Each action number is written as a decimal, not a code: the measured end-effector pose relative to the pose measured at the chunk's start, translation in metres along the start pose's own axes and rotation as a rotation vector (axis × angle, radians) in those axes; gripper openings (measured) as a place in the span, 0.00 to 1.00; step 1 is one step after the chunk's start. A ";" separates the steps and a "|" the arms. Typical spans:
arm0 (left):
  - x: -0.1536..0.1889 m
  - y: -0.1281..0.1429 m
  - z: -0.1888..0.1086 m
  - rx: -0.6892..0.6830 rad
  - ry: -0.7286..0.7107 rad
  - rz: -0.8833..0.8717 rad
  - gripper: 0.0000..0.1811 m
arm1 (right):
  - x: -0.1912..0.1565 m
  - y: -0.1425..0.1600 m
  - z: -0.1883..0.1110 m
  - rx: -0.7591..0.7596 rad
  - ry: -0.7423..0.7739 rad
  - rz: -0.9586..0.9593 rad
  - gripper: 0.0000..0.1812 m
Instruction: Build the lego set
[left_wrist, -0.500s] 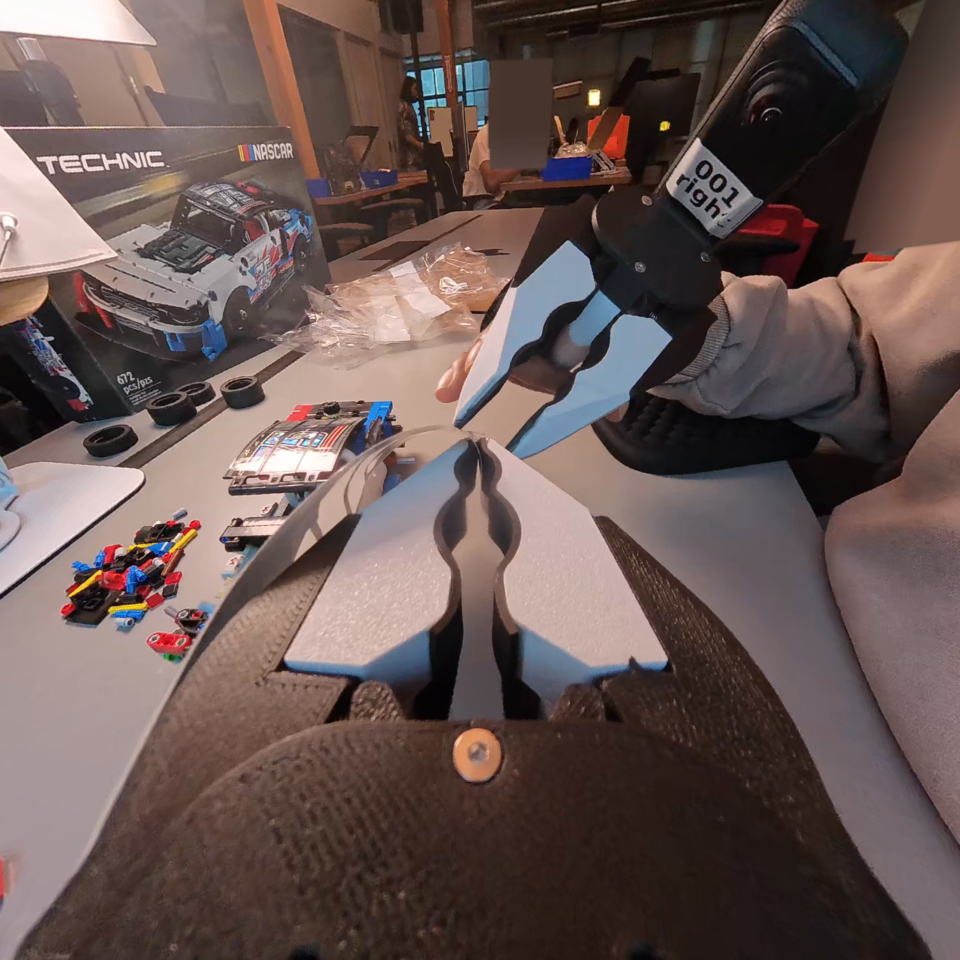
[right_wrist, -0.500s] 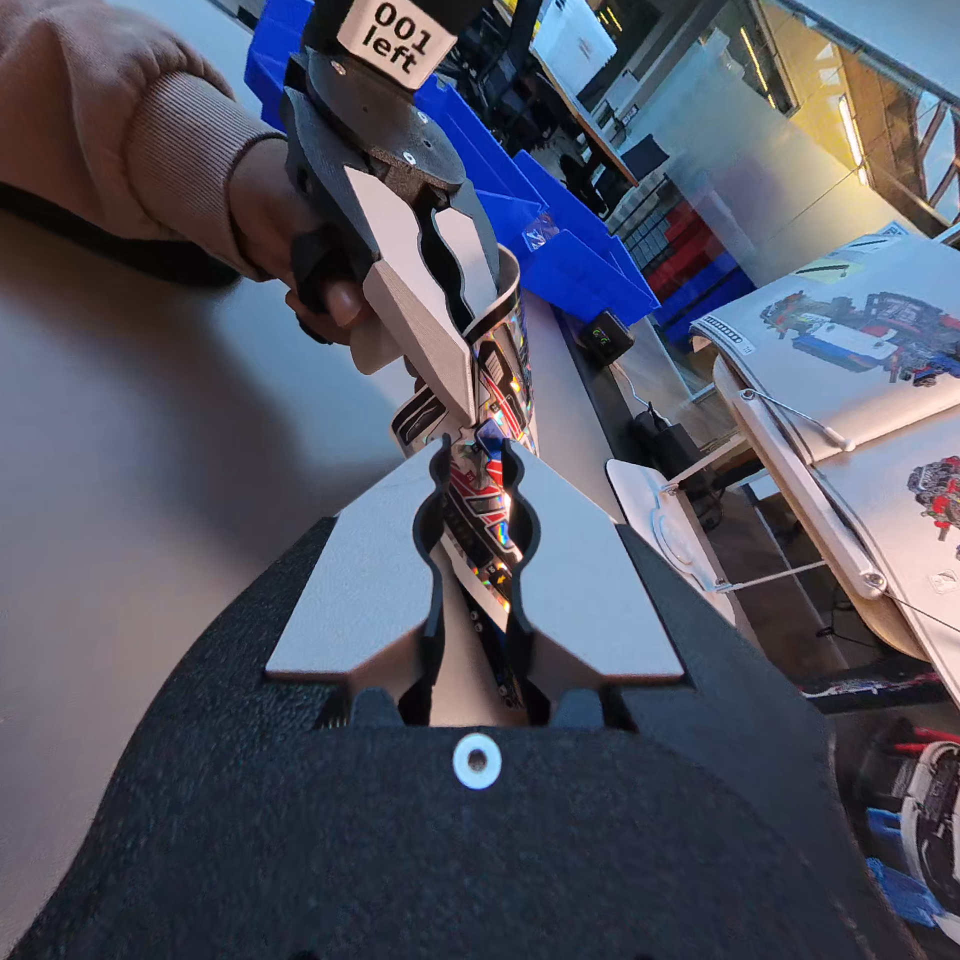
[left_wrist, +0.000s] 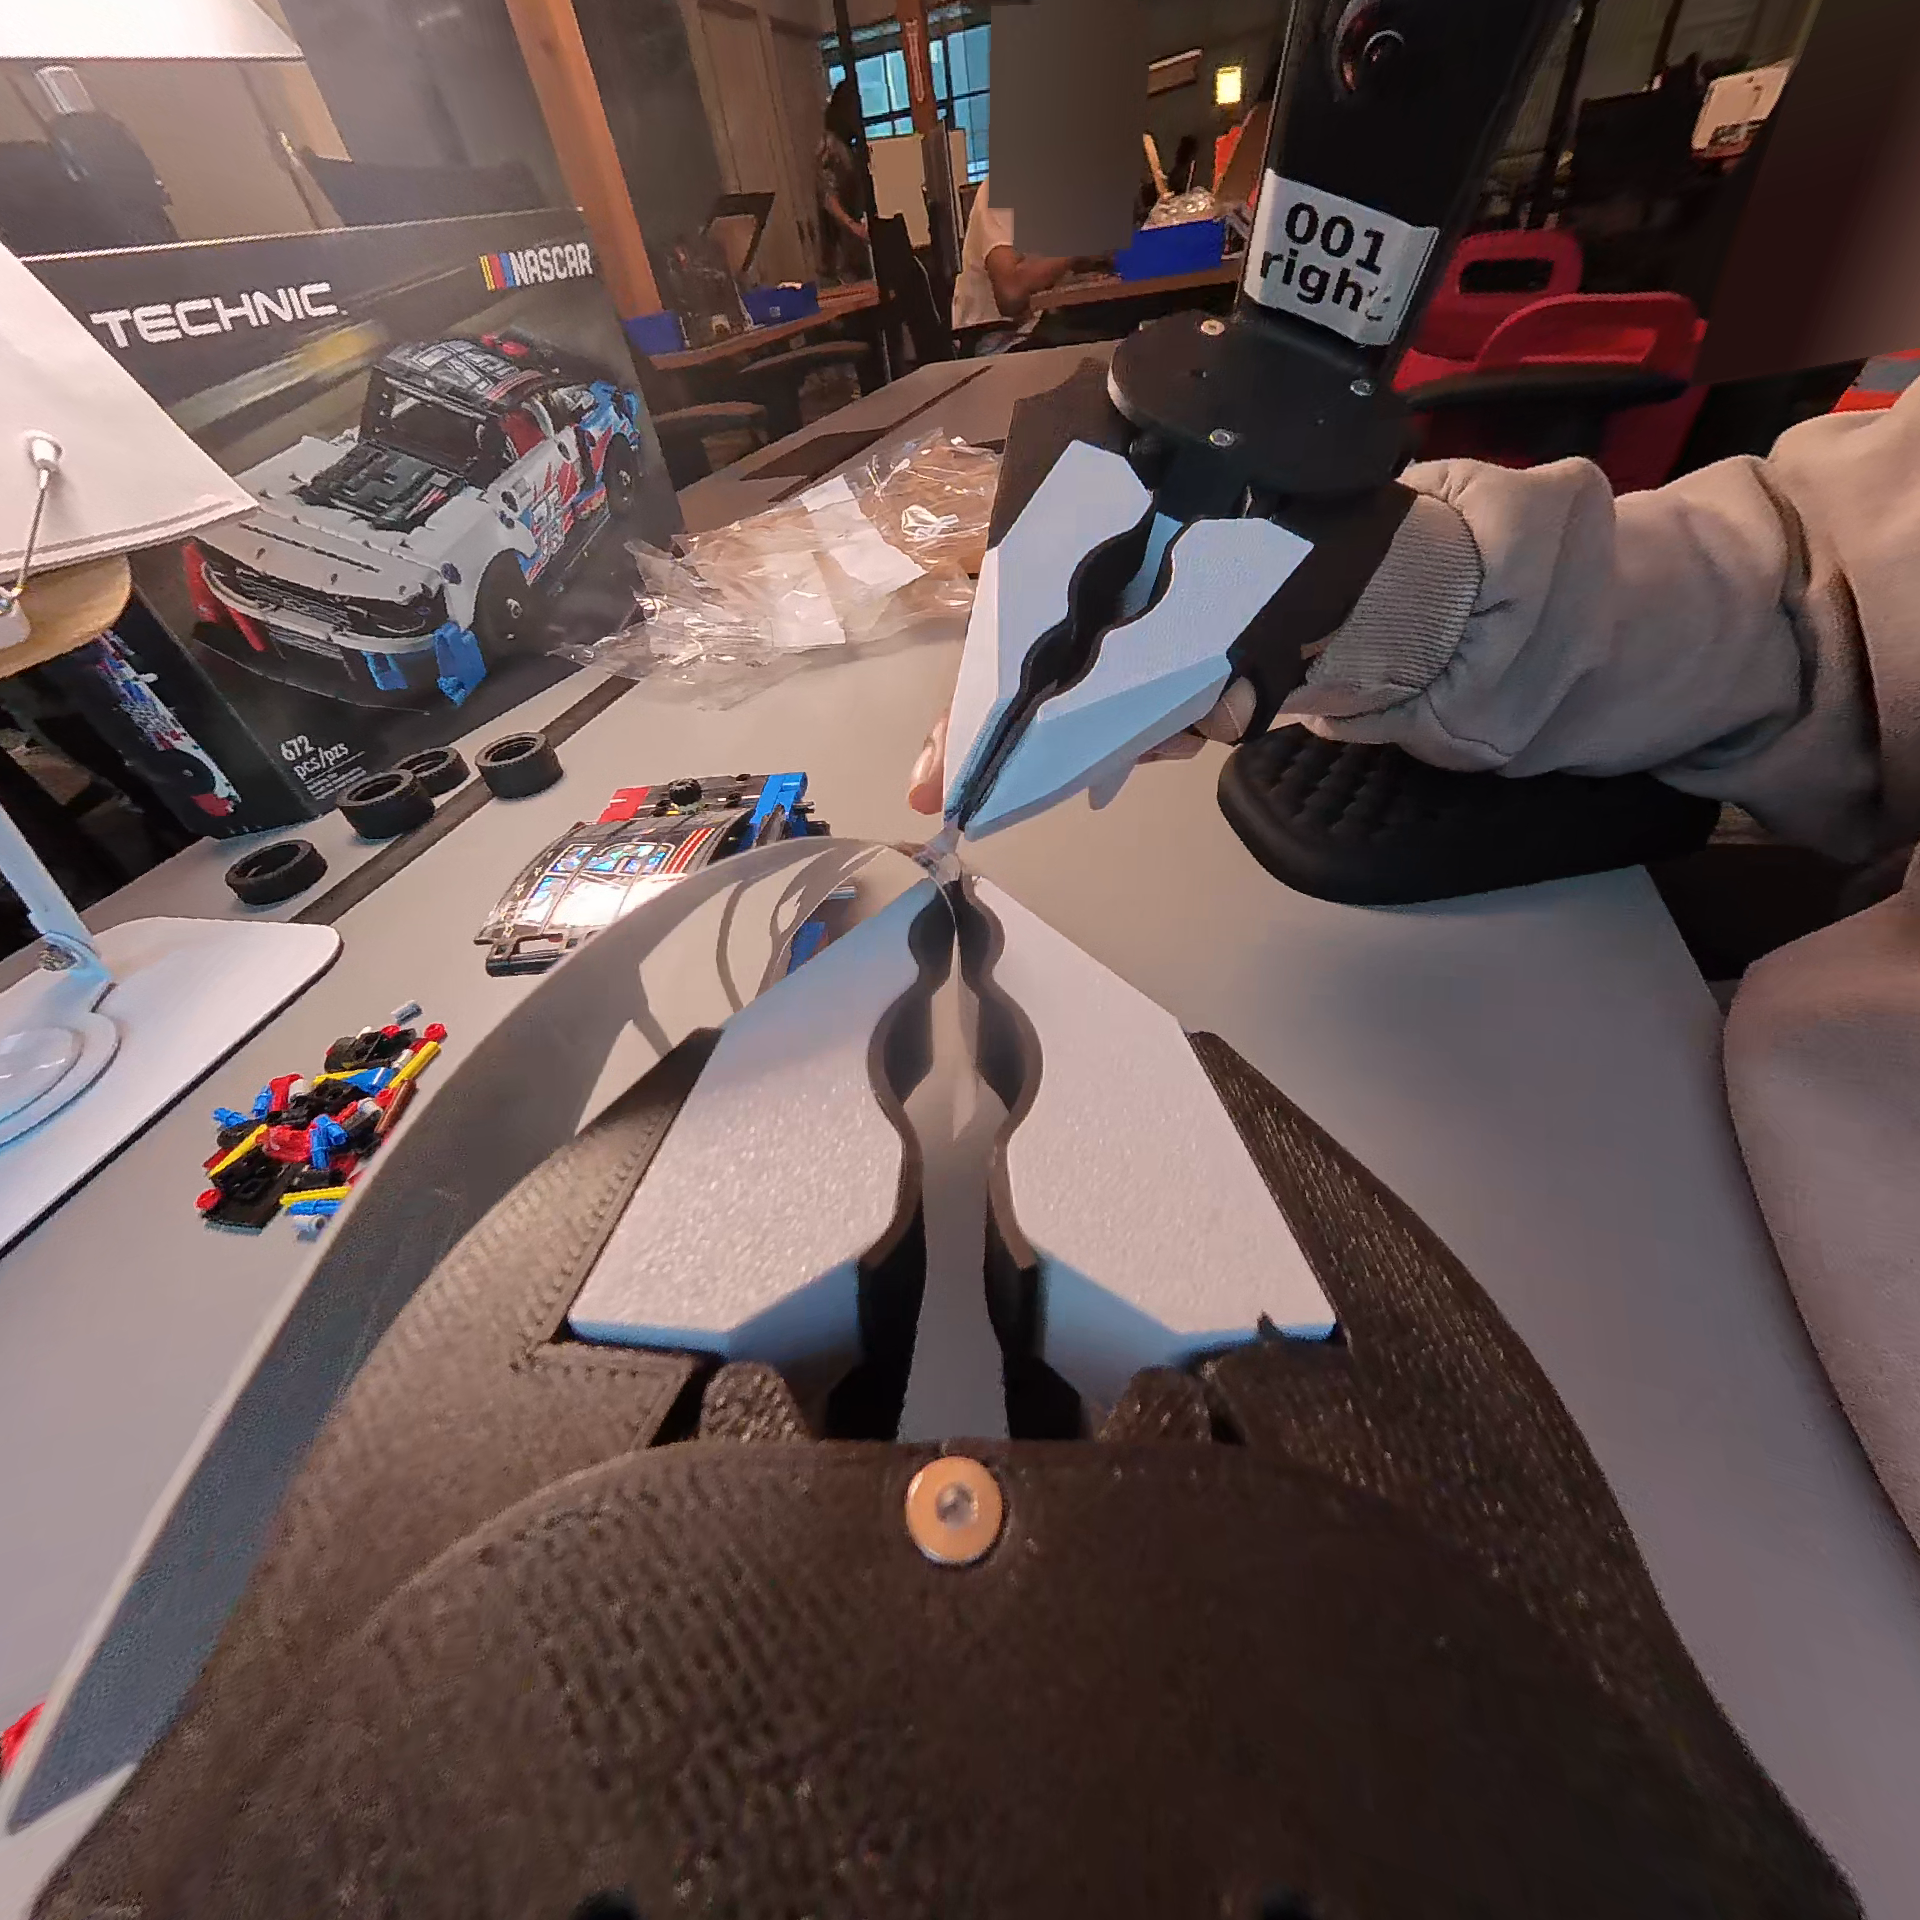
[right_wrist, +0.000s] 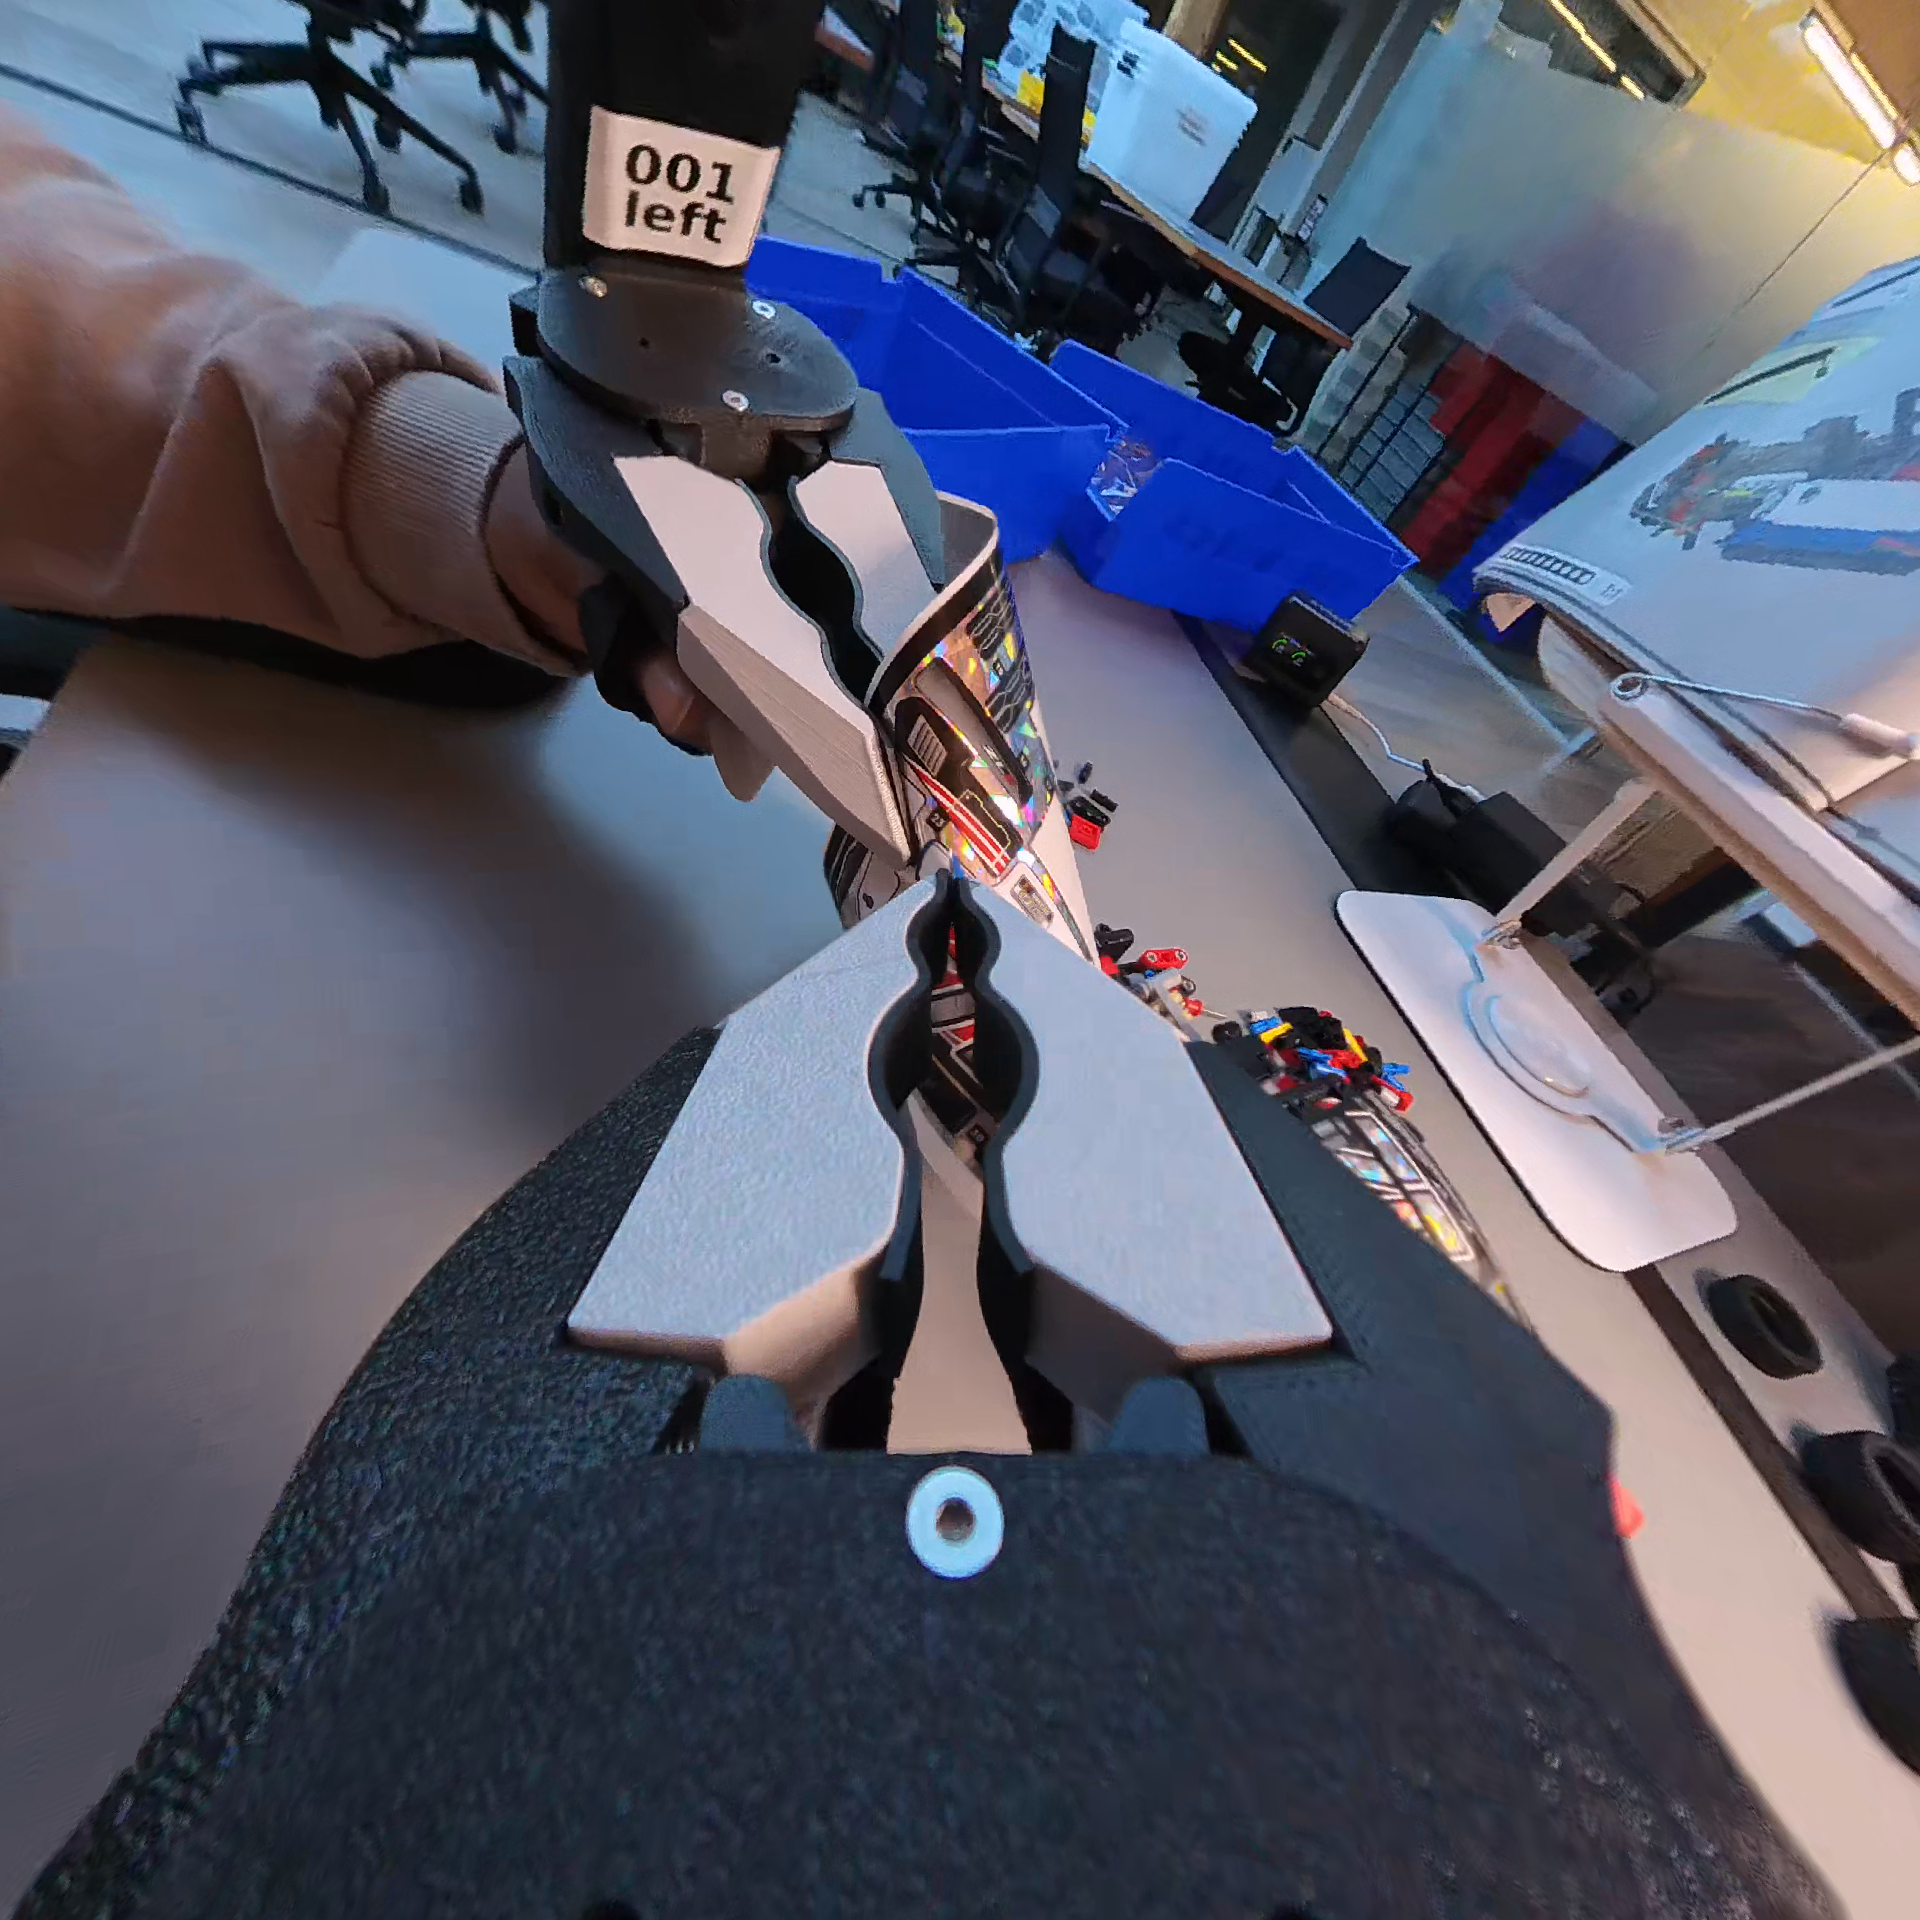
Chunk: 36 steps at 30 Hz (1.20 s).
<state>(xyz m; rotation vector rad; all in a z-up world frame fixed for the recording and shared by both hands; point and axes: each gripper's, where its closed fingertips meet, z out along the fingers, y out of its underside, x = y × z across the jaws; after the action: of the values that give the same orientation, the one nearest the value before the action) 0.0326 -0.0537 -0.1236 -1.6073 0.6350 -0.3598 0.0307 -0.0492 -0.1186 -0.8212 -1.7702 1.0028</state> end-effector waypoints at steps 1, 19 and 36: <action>-0.001 -0.001 0.000 0.006 -0.003 -0.011 0.00 | 0.001 -0.001 -0.001 0.012 -0.010 0.039 0.00; -0.024 -0.003 -0.009 0.050 -0.069 -0.159 0.00 | 0.026 -0.003 -0.017 0.114 -0.021 0.298 0.00; -0.042 0.002 -0.017 0.046 -0.123 -0.167 0.00 | 0.055 -0.007 -0.052 0.193 0.039 0.356 0.00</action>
<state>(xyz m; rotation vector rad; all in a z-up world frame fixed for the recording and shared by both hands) -0.0110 -0.0430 -0.1179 -1.6293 0.3978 -0.3919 0.0584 0.0089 -0.0781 -1.0460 -1.4946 1.3565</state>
